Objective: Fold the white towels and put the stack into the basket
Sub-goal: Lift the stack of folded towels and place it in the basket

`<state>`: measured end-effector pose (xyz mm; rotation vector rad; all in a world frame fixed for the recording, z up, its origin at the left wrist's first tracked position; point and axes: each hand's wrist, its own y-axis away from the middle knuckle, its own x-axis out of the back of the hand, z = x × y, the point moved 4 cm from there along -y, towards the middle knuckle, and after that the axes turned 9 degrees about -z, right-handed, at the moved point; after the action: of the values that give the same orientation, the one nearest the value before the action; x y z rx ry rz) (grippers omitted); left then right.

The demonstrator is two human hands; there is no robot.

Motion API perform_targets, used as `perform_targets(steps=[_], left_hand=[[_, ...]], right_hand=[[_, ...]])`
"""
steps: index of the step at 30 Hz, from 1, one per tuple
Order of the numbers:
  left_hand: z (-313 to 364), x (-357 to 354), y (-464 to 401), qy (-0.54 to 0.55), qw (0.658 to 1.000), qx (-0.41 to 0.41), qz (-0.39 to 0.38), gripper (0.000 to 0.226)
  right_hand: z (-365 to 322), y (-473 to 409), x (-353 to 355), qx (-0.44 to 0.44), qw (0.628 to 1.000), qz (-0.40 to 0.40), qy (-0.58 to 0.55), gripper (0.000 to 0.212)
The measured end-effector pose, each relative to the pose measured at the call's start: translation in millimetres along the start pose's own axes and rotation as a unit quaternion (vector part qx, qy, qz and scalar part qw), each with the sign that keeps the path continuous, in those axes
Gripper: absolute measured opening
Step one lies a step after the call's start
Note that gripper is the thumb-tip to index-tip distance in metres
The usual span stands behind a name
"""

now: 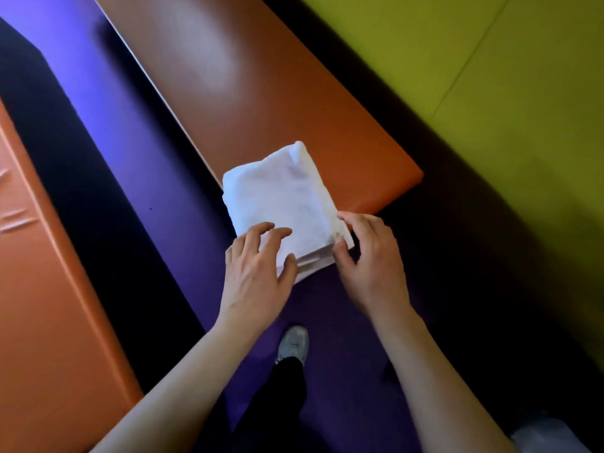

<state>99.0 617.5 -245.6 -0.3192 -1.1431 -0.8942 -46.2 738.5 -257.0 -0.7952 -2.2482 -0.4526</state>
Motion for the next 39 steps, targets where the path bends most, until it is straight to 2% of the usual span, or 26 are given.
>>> perform_targets(steps=[5, 8, 11, 13, 15, 17, 20, 23, 27, 35, 37, 39], left_hand=[[-50.6, -0.9, -41.1, 0.019, 0.999, 0.035, 0.004, 0.042], [-65.2, -9.1, -50.6, 0.101, 0.994, 0.050, 0.009, 0.047], [-79.4, -21.6, -56.0, 0.178, 0.981, 0.069, 0.033, 0.043], [-86.8, -29.2, -59.1, 0.180, 0.980, 0.063, 0.055, 0.042], [-91.3, -35.3, -61.7, 0.164, 0.982, 0.070, 0.063, 0.042], [-94.3, -44.3, -63.6, 0.163, 0.978, 0.125, 0.026, 0.043], [-88.3, -58.3, -72.2, 0.275, 0.953, 0.122, -0.049, 0.049], [-89.0, -65.2, -87.1, 0.356, 0.925, 0.116, -0.058, 0.052], [-95.4, -72.1, -90.2, 0.393, 0.905, 0.133, -0.090, 0.056], [-98.2, -66.7, -91.6, 0.453, 0.872, 0.155, -0.100, 0.057], [-100.2, -62.0, -90.7, 0.456, 0.873, 0.145, -0.099, 0.057], [-100.4, -57.3, -85.9, 0.468, 0.868, 0.128, -0.108, 0.053]], right_hand=[[-4.8, -66.2, -33.7, 0.040, 0.998, -0.036, 0.016, 0.038], [9.1, -93.3, -48.4, 0.058, 0.996, -0.074, 0.005, 0.035], [29.1, -112.0, -66.6, 0.045, 0.989, -0.139, 0.035, 0.044], [39.5, -117.5, -74.6, 0.028, 0.983, -0.172, 0.066, 0.050], [45.4, -122.9, -78.8, 0.004, 0.978, -0.206, 0.039, 0.054], [49.6, -125.2, -83.6, -0.028, 0.967, -0.253, -0.013, 0.062], [53.3, -126.1, -91.2, -0.052, 0.949, -0.305, -0.057, 0.075], [57.6, -134.5, -95.5, -0.059, 0.946, -0.312, -0.069, 0.080], [60.8, -144.2, -96.8, -0.066, 0.945, -0.315, -0.063, 0.082], [54.7, -138.6, -102.5, -0.088, 0.945, -0.294, -0.114, 0.084], [51.0, -132.2, -102.4, -0.095, 0.944, -0.282, -0.144, 0.083], [49.8, -115.0, -99.8, -0.107, 0.935, -0.258, -0.221, 0.079]])
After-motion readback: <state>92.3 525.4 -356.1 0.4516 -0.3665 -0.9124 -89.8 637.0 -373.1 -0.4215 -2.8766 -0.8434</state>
